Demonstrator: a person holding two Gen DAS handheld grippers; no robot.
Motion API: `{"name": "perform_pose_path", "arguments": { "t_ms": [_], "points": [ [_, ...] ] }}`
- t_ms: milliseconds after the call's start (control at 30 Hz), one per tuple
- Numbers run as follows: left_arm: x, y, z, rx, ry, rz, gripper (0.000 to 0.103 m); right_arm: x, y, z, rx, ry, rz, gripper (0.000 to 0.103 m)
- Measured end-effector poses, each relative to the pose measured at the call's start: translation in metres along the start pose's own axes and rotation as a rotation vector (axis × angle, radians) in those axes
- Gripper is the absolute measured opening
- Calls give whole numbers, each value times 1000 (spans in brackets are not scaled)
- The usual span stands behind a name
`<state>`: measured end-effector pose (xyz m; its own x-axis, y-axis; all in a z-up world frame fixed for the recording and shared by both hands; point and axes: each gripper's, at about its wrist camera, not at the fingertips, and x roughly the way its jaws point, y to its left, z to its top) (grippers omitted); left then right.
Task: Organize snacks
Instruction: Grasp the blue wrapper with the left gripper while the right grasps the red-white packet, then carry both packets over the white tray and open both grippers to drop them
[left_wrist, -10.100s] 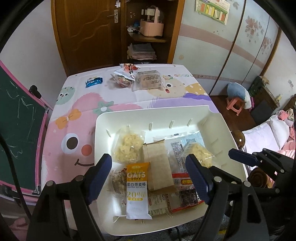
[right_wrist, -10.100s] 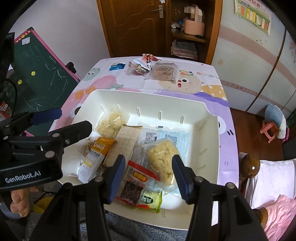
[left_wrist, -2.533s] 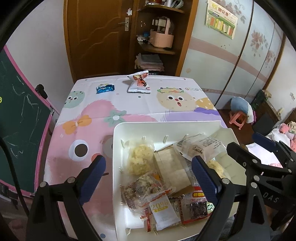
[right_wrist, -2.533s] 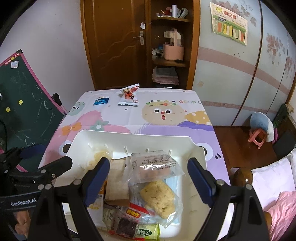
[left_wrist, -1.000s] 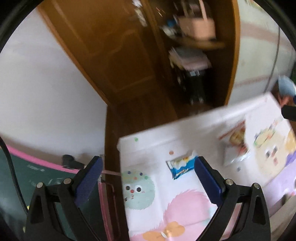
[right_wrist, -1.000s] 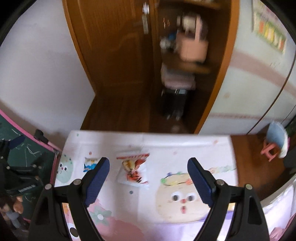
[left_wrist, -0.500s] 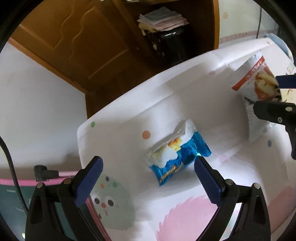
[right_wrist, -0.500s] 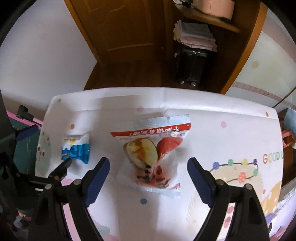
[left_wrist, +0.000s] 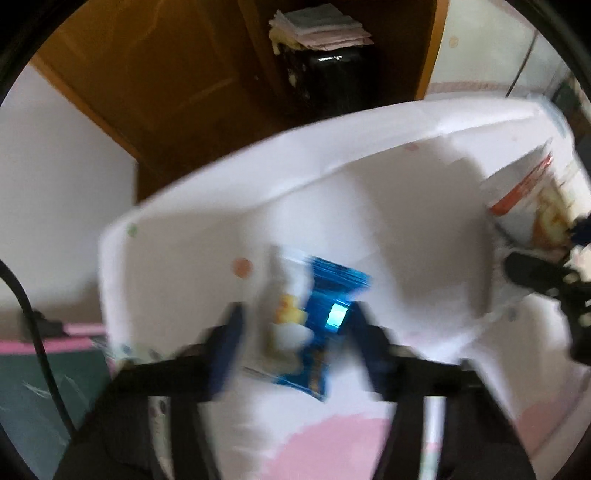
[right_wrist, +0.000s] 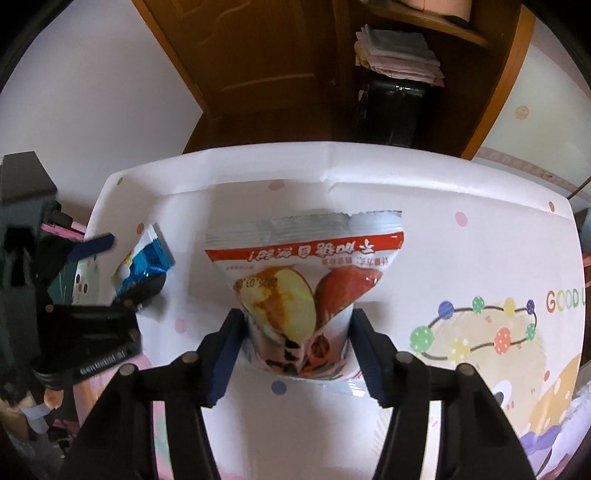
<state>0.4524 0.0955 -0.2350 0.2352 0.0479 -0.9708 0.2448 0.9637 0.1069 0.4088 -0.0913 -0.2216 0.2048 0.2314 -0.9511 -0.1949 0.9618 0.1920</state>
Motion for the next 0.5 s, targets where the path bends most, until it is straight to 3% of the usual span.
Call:
{"name": "perform_pose_path", "arguments": {
  "t_ms": [133, 267, 500],
  "points": [
    [-8, -15, -12, 15, 10, 72, 28, -8, -3, -7, 4, -2, -7, 51],
    [-35, -22, -24, -6, -12, 80, 28, -29, -6, -15, 6, -21, -18, 51],
    [-141, -28, -38, -106, -145, 65, 28, -108, -9, -32, -2, -128, -25, 51]
  ]
}}
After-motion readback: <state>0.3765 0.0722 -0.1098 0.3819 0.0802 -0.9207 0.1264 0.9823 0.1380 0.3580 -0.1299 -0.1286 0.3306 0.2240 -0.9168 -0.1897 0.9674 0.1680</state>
